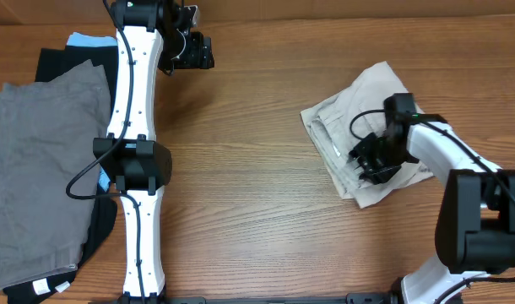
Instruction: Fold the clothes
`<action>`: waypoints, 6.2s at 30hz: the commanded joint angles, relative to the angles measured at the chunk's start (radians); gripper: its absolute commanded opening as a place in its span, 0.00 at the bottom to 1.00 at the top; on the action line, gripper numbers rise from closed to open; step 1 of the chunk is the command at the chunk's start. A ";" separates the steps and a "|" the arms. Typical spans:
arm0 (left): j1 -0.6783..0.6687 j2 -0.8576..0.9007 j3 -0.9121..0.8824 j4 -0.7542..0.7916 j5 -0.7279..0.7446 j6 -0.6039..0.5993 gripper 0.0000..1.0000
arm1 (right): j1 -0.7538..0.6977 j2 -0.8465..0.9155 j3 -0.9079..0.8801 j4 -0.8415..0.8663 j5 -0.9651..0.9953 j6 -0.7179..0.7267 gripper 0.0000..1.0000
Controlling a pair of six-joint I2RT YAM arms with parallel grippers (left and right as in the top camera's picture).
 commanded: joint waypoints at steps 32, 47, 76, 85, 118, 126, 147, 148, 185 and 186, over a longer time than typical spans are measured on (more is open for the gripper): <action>-0.012 -0.005 0.019 0.105 -0.002 -0.037 0.72 | -0.304 0.458 0.160 1.210 0.456 -0.451 0.59; -0.064 -0.005 0.019 0.142 -0.002 -0.036 0.74 | -0.364 0.447 0.562 0.702 0.163 -0.510 0.76; -0.068 -0.005 0.019 0.134 -0.003 -0.036 1.00 | -0.232 -0.483 0.922 -0.534 -0.042 -0.461 1.00; -0.068 -0.005 0.019 0.134 -0.003 -0.036 1.00 | -0.232 -0.517 0.922 -0.653 0.024 -0.476 1.00; -0.068 -0.005 0.019 0.134 -0.003 -0.036 1.00 | -0.063 -1.332 -0.399 0.479 0.090 -0.616 1.00; -0.068 -0.005 0.019 0.134 -0.003 -0.036 1.00 | -0.044 -1.604 -0.737 0.669 0.105 -0.615 1.00; -0.068 -0.005 0.019 0.134 -0.003 -0.036 1.00 | -0.011 -1.848 -1.072 0.789 0.172 -0.616 1.00; -0.068 -0.005 0.019 0.134 -0.003 -0.036 1.00 | -0.011 -1.848 -1.075 0.774 0.172 -0.616 1.00; -0.103 -0.063 0.019 0.133 -0.035 -0.035 1.00 | -0.011 -1.847 -1.074 0.736 0.179 -0.616 1.00; -0.116 -0.087 0.016 0.134 -0.046 -0.036 1.00 | -0.011 -1.847 -1.074 0.736 0.179 -0.616 1.00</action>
